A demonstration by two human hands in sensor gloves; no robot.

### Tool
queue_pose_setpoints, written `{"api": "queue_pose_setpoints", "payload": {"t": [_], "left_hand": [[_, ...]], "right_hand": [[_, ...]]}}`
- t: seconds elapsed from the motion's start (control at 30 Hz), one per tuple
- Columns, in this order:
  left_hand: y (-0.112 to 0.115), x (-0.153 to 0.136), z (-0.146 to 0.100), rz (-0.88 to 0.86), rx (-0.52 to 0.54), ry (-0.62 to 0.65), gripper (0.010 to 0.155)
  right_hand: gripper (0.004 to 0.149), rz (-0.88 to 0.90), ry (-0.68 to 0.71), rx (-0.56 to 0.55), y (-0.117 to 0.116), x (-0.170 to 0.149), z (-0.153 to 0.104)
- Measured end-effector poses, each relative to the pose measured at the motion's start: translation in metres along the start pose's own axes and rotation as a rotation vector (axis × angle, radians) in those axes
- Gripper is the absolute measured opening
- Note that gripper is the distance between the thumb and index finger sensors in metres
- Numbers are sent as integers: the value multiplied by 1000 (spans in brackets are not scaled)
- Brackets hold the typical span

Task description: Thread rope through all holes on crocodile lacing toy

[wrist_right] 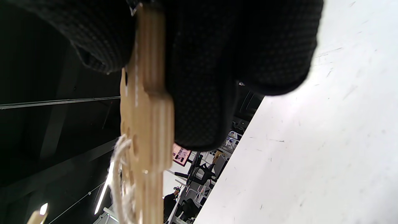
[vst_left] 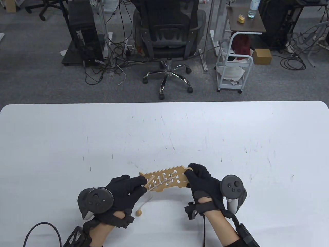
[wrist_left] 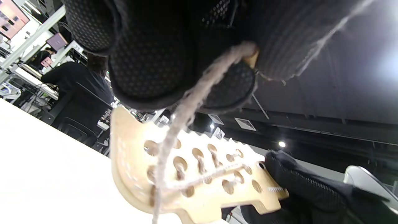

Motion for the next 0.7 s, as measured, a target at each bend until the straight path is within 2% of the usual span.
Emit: {"api": "queue_pose_setpoints", "payload": {"t": [0.33, 0.7], "left_hand": [[18, 20, 1, 1, -103, 67, 43], [24, 30, 1, 51, -124, 70, 42]], "right_hand": [[45, -16, 58, 21, -8, 14, -8], [45, -59, 135, 53, -18, 28, -16]]}}
Point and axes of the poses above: the tracker on the back of each hand, its own x axis roughly to the thumb side, its own z axis roughly from the wrist to the fingertips, y = z × x, the point moved 1 cm from there along z, roughly from the wrist to the fingertips, and after that the axes turned 5 degrees about y, right-handed, at the moved point
